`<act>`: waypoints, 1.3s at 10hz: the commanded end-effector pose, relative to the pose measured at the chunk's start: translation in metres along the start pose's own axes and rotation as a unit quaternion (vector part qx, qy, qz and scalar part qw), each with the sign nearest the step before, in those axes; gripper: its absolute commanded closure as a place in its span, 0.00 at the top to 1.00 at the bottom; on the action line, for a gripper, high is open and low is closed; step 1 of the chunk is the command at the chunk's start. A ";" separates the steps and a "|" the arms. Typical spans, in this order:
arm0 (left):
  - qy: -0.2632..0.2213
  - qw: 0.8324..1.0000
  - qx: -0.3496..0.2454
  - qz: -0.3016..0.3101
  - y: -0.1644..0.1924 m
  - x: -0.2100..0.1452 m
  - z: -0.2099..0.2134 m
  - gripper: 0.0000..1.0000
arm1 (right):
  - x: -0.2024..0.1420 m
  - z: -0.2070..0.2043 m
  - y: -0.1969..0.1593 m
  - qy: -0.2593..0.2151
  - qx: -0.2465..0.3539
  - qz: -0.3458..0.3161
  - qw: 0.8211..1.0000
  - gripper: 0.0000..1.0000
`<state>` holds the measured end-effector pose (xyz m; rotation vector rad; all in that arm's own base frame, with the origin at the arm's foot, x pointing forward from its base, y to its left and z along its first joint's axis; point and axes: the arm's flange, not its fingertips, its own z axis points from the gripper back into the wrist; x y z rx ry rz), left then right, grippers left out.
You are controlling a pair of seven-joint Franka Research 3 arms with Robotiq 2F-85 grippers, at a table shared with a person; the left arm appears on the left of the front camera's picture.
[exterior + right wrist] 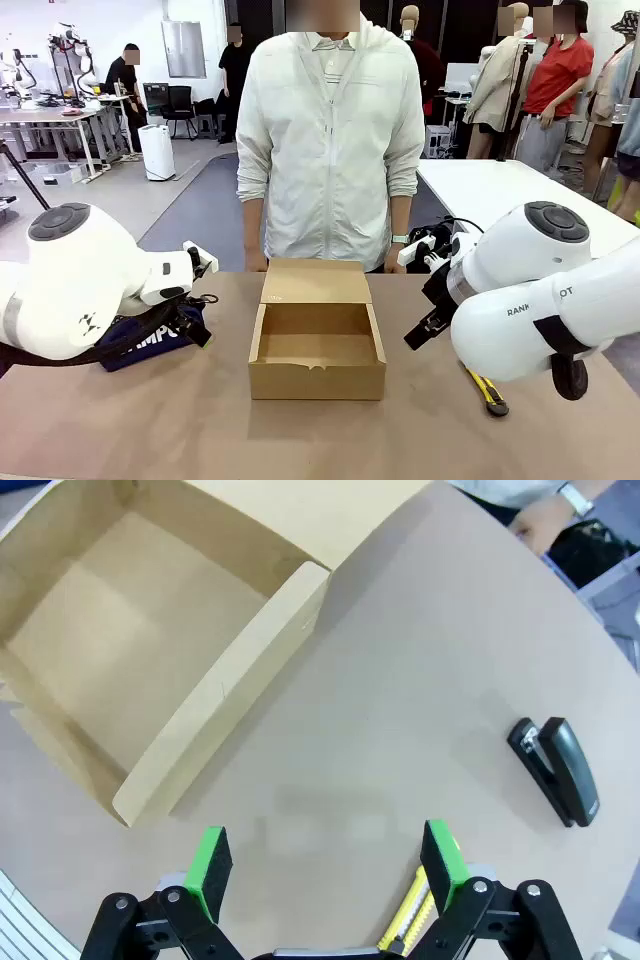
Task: Pack the items into the box.
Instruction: Pick up the item specified by the human and place it in the Mailer Box.
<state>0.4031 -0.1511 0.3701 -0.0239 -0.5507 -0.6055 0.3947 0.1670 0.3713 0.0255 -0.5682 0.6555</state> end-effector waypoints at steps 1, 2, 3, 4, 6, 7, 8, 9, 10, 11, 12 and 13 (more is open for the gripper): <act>0.000 1.000 0.000 0.000 0.000 0.000 0.000 1.00 | 0.000 0.000 0.000 0.000 0.000 0.000 1.000 1.00; 0.000 1.000 0.000 0.000 0.000 0.000 0.000 1.00 | 0.000 0.000 0.000 0.000 0.000 0.000 1.000 1.00; 0.000 1.000 0.000 0.000 0.000 0.000 0.000 1.00 | 0.000 0.000 0.000 0.000 0.000 0.000 1.000 1.00; 0.000 1.000 0.000 0.000 0.000 0.000 0.000 1.00 | 0.000 0.000 0.000 0.000 0.000 0.000 1.000 1.00; 0.000 1.000 0.000 0.000 0.000 0.000 0.000 1.00 | 0.000 0.000 0.000 0.000 0.000 0.000 1.000 1.00; 0.000 1.000 0.000 0.000 0.000 0.000 0.000 1.00 | 0.000 0.000 0.000 0.000 0.000 0.000 1.000 1.00; 0.000 1.000 0.000 0.000 0.000 0.000 0.000 1.00 | 0.000 0.000 0.000 0.000 0.000 0.000 1.000 1.00; 0.000 1.000 0.000 0.000 0.000 0.000 0.000 1.00 | 0.000 0.000 0.000 0.000 0.000 0.000 1.000 1.00; 0.000 1.000 0.000 0.000 0.000 0.000 0.000 1.00 | 0.000 0.000 0.000 0.000 0.000 0.000 1.000 1.00; 0.000 1.000 0.000 0.000 0.000 0.000 0.000 1.00 | 0.000 0.000 0.000 0.000 0.000 0.000 1.000 1.00; 0.000 1.000 0.000 0.000 0.000 0.000 0.000 1.00 | 0.000 0.000 0.000 0.000 0.000 0.000 1.000 1.00; 0.000 1.000 0.000 0.000 0.000 0.000 0.000 1.00 | 0.000 0.000 0.000 0.000 0.000 0.000 1.000 1.00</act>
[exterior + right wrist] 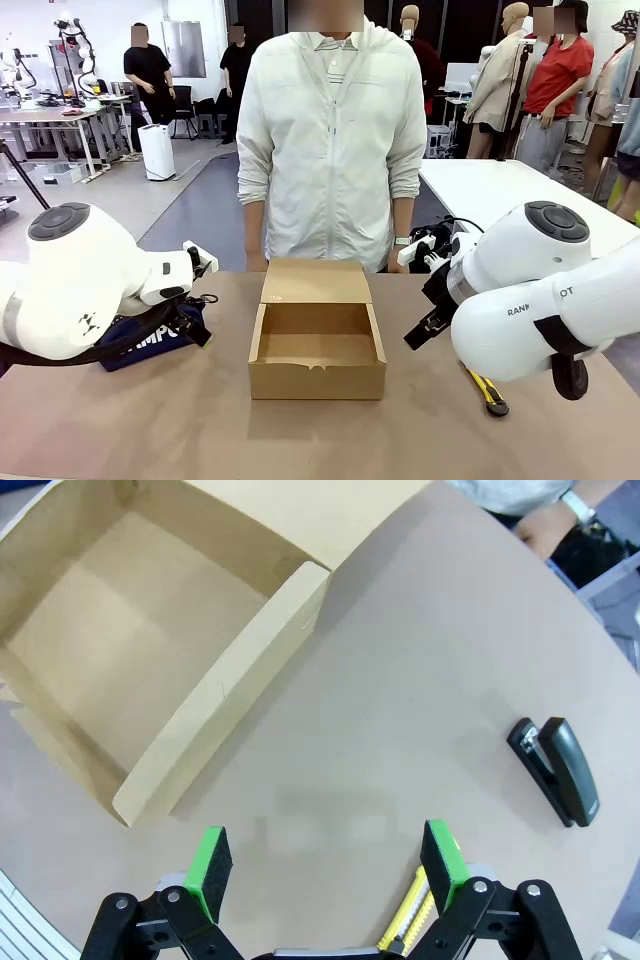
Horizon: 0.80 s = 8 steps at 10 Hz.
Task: Pack the items into the box.
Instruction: Pick up the item specified by the human and place it in the Mailer Box.
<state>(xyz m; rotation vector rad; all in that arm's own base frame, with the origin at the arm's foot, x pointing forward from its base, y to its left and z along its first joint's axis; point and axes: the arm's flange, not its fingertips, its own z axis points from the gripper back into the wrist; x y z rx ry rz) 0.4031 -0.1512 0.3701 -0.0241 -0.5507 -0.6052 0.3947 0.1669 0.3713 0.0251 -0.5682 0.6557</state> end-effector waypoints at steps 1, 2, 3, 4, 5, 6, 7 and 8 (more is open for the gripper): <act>0.000 1.000 0.000 0.000 0.000 0.000 0.000 1.00 | 0.000 0.000 0.000 0.000 0.000 0.000 1.000 1.00; 0.000 1.000 0.000 0.000 0.000 0.000 0.000 1.00 | 0.000 0.000 0.000 0.000 0.000 0.000 1.000 1.00; 0.012 1.000 -0.018 -0.008 0.002 0.002 0.008 1.00 | 0.000 0.000 0.000 0.000 0.000 0.000 1.000 1.00; 0.023 0.998 -0.064 -0.010 0.003 0.005 0.022 1.00 | 0.005 0.009 -0.004 0.011 0.025 -0.024 0.999 1.00; 0.024 0.993 -0.117 0.007 0.008 0.010 0.040 1.00 | 0.014 0.024 -0.009 0.015 0.048 -0.065 0.997 1.00; 0.048 0.977 -0.199 0.065 0.012 0.019 0.071 1.00 | 0.029 0.057 -0.022 -0.012 0.072 -0.154 0.985 1.00; 0.040 0.968 -0.234 0.083 0.020 0.021 0.090 1.00 | 0.037 0.079 -0.033 -0.027 0.097 -0.196 0.975 1.00; 0.006 0.946 -0.311 0.094 0.039 0.018 0.121 1.00 | 0.045 0.122 -0.049 -0.044 0.204 -0.262 0.942 1.00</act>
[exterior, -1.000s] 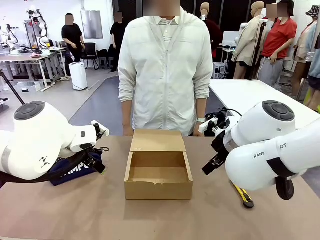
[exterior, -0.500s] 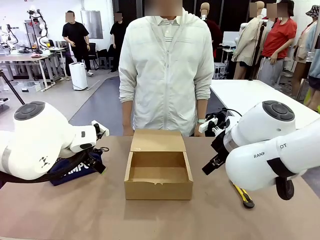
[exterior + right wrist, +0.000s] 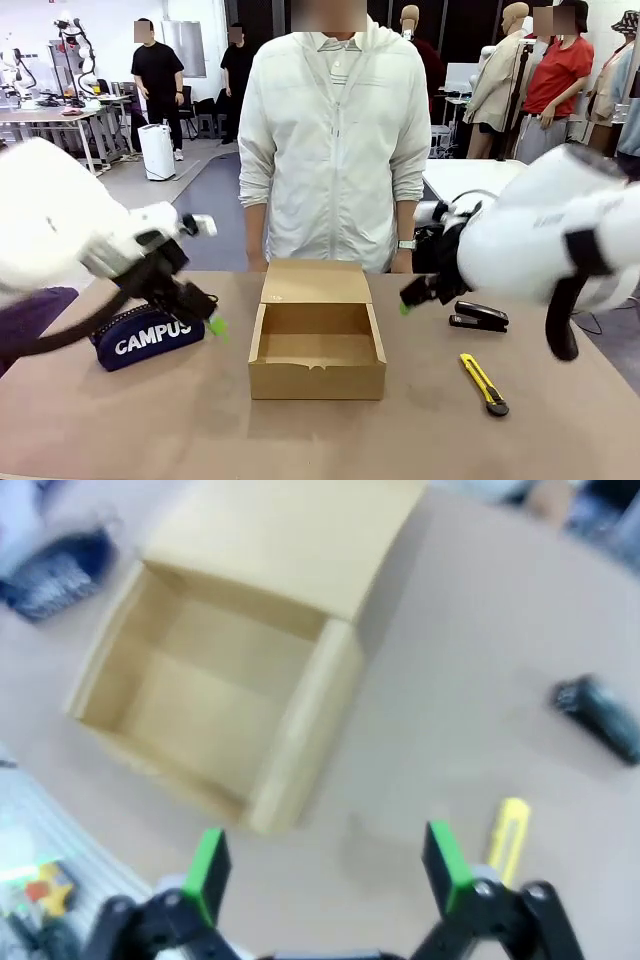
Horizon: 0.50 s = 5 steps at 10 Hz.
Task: Pack the items into the box.
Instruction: Pick up the item specified by the human and place it in the Mailer Box.
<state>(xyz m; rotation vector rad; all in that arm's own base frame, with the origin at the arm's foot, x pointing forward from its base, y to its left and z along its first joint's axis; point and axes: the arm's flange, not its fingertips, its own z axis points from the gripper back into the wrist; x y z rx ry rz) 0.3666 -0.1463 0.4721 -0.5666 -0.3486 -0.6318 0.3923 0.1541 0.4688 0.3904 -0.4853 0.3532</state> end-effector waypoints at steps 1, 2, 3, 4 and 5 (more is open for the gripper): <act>-0.073 0.990 -0.100 0.063 0.033 -0.010 0.079 1.00 | 0.017 0.068 -0.018 -0.029 0.127 -0.110 0.985 1.00; -0.140 0.980 -0.108 0.092 0.047 -0.024 0.117 1.00 | 0.018 0.098 -0.032 -0.033 0.179 -0.141 0.973 1.00; -0.199 0.967 -0.110 0.119 0.066 -0.048 0.155 1.00 | 0.014 0.128 -0.058 -0.045 0.241 -0.183 0.952 1.00; -0.256 0.949 -0.097 0.155 0.092 -0.081 0.186 1.00 | 0.004 0.148 -0.093 -0.082 0.256 -0.236 0.934 1.00; -0.319 0.915 -0.114 0.220 0.127 -0.126 0.213 1.00 | -0.017 0.164 -0.132 -0.123 0.260 -0.289 0.913 1.00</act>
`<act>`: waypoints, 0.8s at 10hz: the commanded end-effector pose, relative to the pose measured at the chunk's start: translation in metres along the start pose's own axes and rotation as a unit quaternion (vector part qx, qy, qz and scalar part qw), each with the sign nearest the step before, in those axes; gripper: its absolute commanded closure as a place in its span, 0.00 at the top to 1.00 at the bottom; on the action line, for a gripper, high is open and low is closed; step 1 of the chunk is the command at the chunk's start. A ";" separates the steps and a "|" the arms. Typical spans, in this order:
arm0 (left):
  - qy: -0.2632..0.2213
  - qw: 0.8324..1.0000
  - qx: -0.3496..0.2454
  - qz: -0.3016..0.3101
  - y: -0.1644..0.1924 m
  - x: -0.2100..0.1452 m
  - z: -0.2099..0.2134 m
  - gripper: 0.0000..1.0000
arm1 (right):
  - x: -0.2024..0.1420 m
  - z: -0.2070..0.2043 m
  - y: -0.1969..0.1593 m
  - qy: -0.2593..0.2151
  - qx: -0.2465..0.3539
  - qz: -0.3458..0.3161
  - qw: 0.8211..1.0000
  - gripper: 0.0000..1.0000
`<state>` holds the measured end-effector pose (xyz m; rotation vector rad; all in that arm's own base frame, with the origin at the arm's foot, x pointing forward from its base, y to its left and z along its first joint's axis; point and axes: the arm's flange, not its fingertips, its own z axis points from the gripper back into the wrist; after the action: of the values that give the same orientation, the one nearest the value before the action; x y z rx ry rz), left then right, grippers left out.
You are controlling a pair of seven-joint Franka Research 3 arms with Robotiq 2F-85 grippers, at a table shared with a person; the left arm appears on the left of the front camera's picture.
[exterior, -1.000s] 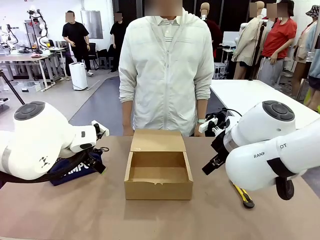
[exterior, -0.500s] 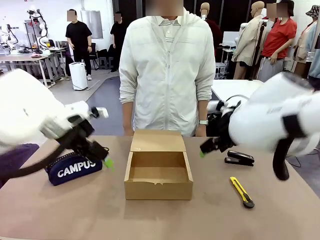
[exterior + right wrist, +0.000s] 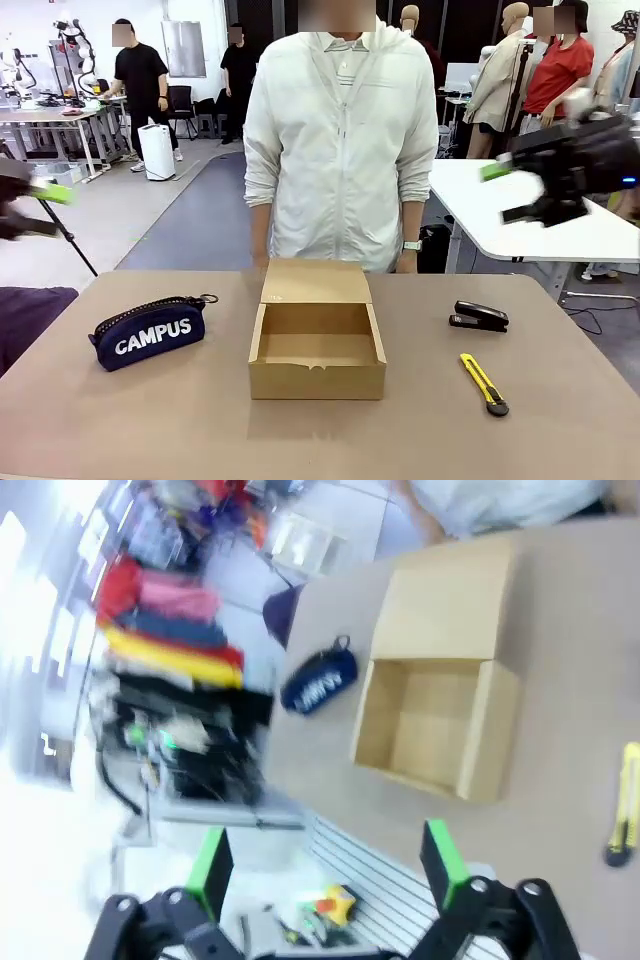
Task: Pack the items into the box.
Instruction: Pick up the item specified by the human and place it in the Mailer Box.
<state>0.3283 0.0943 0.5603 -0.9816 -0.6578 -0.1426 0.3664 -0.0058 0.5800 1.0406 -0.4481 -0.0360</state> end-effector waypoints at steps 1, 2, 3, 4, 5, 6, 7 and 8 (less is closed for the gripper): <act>-0.161 0.983 -0.028 0.082 0.064 -0.034 0.049 1.00 | 0.003 0.045 -0.063 -0.100 0.024 -0.080 0.991 1.00; -0.253 0.957 -0.001 0.142 0.087 -0.058 0.067 1.00 | 0.005 0.065 -0.096 -0.143 0.033 -0.130 0.981 1.00; -0.285 0.945 -0.017 0.156 0.104 -0.079 0.078 1.00 | 0.001 0.074 -0.124 -0.146 0.061 -0.166 0.973 1.00; -0.302 0.937 -0.021 0.173 0.116 -0.094 0.081 1.00 | -0.001 0.083 -0.150 -0.167 0.082 -0.194 0.963 1.00; -0.291 0.941 0.009 0.170 0.122 -0.097 0.077 1.00 | -0.005 0.087 -0.161 -0.203 0.078 -0.201 0.955 1.00; -0.273 0.943 0.000 0.191 0.119 -0.084 0.115 1.00 | -0.007 0.099 -0.139 -0.159 0.044 -0.191 0.968 1.00; -0.273 0.943 0.000 0.191 0.119 -0.084 0.115 1.00 | -0.007 0.099 -0.139 -0.159 0.044 -0.191 0.968 1.00; -0.273 0.943 0.000 0.191 0.119 -0.084 0.115 1.00 | -0.007 0.099 -0.139 -0.159 0.044 -0.191 0.968 1.00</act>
<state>0.2599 0.2410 0.4644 -1.1355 -0.9597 0.5030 0.3509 -0.1585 0.4926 1.2078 -0.5380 -0.5601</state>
